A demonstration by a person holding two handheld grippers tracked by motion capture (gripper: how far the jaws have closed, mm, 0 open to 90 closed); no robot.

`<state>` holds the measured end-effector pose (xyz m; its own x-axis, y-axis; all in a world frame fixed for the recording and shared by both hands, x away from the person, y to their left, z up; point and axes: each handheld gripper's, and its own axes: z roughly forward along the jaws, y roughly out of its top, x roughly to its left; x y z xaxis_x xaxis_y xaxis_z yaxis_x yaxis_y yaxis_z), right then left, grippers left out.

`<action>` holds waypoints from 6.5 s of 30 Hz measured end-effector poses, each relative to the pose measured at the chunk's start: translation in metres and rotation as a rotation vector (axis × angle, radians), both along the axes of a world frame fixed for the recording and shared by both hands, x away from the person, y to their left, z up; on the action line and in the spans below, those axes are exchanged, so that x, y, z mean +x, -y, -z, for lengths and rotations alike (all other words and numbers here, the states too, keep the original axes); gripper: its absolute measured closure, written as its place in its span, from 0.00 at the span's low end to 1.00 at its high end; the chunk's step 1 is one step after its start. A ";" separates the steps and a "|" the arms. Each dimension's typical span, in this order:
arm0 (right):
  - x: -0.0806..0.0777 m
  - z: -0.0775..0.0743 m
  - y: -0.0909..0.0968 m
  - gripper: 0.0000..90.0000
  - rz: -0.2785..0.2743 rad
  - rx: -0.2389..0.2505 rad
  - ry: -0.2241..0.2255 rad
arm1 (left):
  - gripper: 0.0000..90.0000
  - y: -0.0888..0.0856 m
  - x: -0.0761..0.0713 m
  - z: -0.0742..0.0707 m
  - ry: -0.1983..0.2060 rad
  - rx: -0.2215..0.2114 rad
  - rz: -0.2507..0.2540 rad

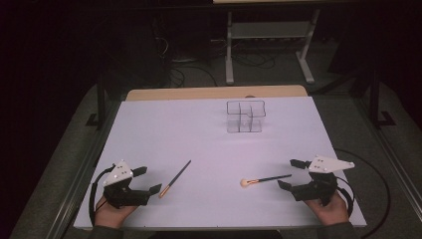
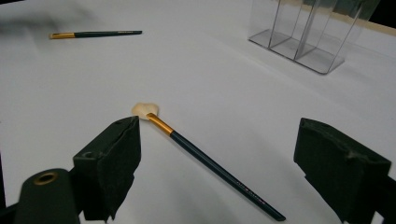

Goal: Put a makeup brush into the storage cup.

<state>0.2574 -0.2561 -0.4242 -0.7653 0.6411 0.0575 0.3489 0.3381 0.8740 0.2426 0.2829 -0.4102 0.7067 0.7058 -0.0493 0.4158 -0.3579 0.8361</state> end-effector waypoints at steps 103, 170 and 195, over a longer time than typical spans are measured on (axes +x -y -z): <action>0.003 -0.005 -0.001 0.15 0.016 -0.049 -0.024 | 0.73 0.066 0.058 0.005 -0.367 0.353 0.050; 0.004 -0.002 -0.011 0.16 -0.014 -0.061 -0.043 | 0.92 0.051 0.053 0.008 -0.331 0.222 0.081; 0.003 -0.001 -0.015 0.18 -0.054 -0.074 -0.055 | 0.92 0.059 0.044 -0.008 -0.298 0.168 0.154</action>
<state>0.2605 -0.2409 -0.4232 -0.7957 0.6033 0.0542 0.3753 0.4208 0.8259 0.2867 0.2240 -0.4017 0.7774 0.6079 -0.1617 0.5628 -0.5573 0.6104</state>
